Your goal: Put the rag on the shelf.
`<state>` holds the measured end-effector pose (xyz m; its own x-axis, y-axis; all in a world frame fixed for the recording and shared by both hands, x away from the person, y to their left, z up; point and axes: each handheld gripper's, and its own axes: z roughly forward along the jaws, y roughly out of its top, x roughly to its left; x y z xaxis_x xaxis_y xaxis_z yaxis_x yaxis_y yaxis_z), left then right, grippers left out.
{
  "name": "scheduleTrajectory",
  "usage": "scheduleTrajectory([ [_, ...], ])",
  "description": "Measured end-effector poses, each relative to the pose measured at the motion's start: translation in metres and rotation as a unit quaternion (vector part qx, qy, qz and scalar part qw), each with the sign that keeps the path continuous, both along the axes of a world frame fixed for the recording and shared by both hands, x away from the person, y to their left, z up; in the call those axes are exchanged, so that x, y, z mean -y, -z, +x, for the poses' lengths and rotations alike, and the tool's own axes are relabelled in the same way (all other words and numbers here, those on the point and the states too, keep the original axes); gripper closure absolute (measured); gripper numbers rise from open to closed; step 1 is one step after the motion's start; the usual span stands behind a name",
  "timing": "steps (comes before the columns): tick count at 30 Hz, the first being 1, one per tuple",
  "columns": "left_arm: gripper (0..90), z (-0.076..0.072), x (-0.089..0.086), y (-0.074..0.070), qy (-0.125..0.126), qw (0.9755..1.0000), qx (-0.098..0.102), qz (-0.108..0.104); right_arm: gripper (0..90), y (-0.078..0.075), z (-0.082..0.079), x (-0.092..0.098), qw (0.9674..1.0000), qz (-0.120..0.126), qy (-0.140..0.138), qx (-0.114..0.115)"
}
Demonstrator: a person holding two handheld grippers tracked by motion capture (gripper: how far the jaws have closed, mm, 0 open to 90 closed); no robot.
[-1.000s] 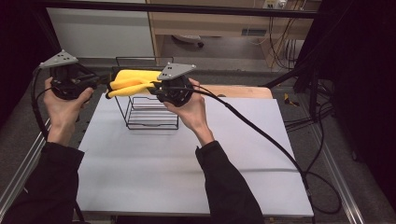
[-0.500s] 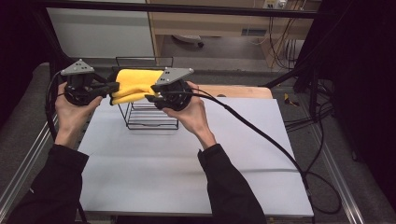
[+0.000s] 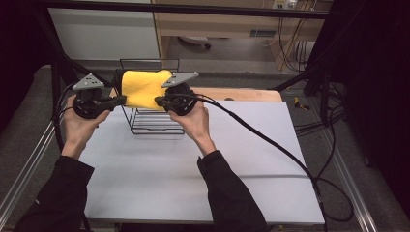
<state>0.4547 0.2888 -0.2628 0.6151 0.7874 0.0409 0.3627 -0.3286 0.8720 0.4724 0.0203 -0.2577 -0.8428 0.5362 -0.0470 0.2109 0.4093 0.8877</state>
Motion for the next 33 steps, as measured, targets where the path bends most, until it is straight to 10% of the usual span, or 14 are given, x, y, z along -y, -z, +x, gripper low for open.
scheduleTrajectory([
  [9, 89.7, 0.012, 0.006, 0.013, -0.017, 0.9998, -0.003, -0.005, 84.0, 0.019, 0.013, -0.005, 0.9992, 0.004, 0.039, -0.006],
  [17, 85.7, 0.004, 0.002, 0.009, -0.010, 0.9999, -0.001, -0.013, 66.2, 0.010, 0.002, 0.008, 0.9993, 0.028, 0.020, 0.011],
  [33, 38.5, -0.037, -0.010, 0.025, -0.003, 0.9999, -0.014, 0.008, 14.6, -0.001, -0.029, 0.105, 0.9967, 0.047, 0.066, -0.003],
])
